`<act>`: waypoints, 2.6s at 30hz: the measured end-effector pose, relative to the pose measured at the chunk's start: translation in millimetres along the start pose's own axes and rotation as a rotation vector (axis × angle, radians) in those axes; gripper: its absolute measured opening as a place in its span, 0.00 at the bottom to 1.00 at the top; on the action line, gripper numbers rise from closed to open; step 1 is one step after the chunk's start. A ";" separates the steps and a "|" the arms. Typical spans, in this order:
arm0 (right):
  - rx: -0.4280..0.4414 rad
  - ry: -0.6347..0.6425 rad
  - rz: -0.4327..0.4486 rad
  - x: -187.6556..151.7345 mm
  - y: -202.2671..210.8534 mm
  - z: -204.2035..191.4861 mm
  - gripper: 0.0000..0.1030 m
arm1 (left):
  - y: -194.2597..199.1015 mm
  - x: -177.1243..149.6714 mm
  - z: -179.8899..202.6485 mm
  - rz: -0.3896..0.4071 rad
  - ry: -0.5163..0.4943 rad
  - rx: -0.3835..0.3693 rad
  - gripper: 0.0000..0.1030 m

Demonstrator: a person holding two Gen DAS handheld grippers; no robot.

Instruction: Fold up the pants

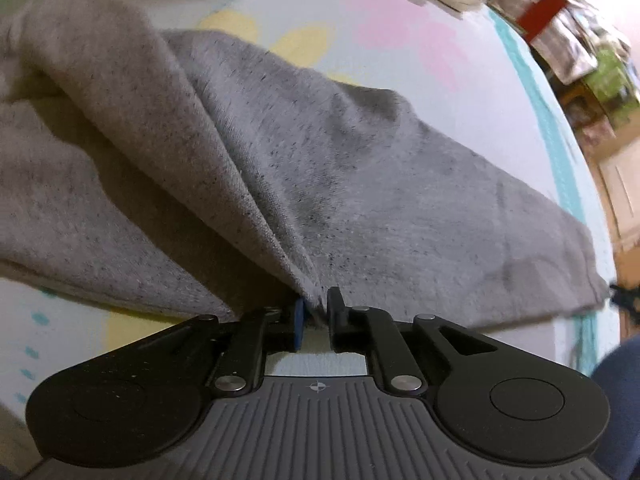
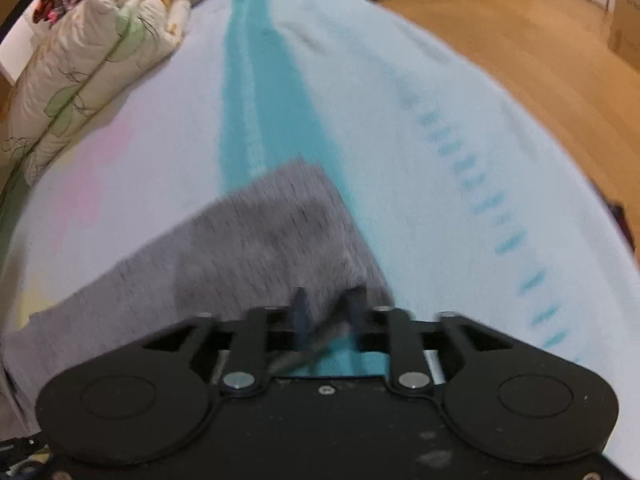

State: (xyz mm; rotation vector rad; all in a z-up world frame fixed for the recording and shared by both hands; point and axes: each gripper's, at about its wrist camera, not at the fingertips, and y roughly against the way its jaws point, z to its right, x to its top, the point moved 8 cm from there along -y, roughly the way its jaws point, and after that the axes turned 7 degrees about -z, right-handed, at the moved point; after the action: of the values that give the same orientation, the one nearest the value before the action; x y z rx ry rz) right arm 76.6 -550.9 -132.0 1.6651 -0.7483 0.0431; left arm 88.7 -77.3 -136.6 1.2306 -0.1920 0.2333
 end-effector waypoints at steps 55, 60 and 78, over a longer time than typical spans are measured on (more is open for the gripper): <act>0.932 0.809 -0.210 -154.6 -33.4 -612.4 0.13 | 70.5 141.7 -285.0 0.072 0.030 0.031 0.39; 1.030 0.970 -0.191 -204.5 34.0 -596.2 0.12 | 94.3 131.6 -325.0 0.129 0.119 0.159 0.39; 0.953 1.127 -0.351 -303.7 17.3 -586.9 0.06 | 143.9 125.2 -296.0 0.256 0.047 0.254 0.40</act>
State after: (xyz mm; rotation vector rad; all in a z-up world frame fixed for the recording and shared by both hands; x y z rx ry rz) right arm 45.4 108.6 -97.8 2.2023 0.5309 1.1276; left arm 174.5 257.2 -67.9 1.4510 -0.2866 0.5211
